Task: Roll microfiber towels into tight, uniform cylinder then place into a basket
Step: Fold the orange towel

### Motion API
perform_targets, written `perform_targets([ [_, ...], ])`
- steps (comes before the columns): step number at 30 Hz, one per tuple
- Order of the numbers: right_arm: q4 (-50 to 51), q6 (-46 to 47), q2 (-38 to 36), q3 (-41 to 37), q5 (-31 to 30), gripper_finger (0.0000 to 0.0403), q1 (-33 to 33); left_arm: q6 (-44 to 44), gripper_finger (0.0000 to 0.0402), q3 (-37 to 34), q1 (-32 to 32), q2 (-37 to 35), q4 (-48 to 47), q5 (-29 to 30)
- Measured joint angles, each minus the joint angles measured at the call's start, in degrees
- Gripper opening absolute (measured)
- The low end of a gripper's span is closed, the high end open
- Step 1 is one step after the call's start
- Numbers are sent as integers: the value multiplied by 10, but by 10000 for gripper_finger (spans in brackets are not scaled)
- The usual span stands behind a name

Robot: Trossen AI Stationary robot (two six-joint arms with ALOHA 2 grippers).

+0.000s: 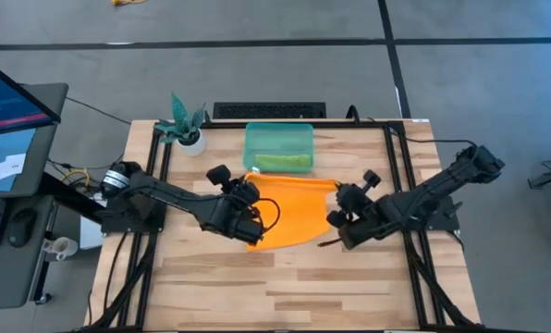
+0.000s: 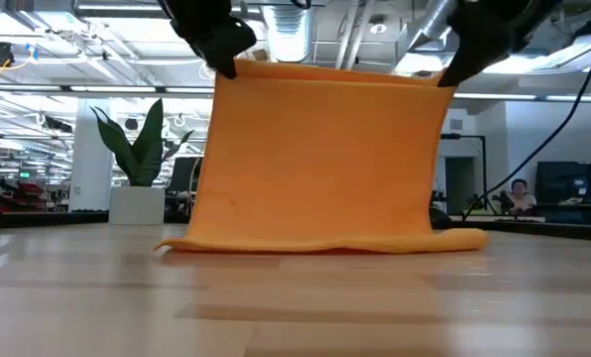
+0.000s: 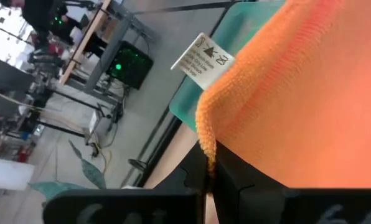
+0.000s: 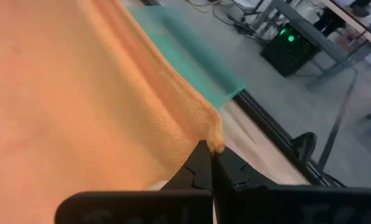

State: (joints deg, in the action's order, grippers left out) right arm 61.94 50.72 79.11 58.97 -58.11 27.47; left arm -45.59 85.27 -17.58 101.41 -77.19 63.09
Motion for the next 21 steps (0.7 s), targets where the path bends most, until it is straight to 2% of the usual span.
perform_targets([
  [4, -4, -2, 0, 2, 0, 8, 19, 15, 0, 10, -13, 0, -22, -2],
  [11, -8, -46, -2, 70, -8, 8, 104, -7, 0, 89, -84, -1, -80, -13],
  [16, -5, -85, -2, 125, -41, 8, 145, 9, 0, 166, -125, -2, -110, -12],
  [21, 43, -108, -2, 174, -103, 8, 133, 77, 0, 230, -111, -2, -129, 8],
])
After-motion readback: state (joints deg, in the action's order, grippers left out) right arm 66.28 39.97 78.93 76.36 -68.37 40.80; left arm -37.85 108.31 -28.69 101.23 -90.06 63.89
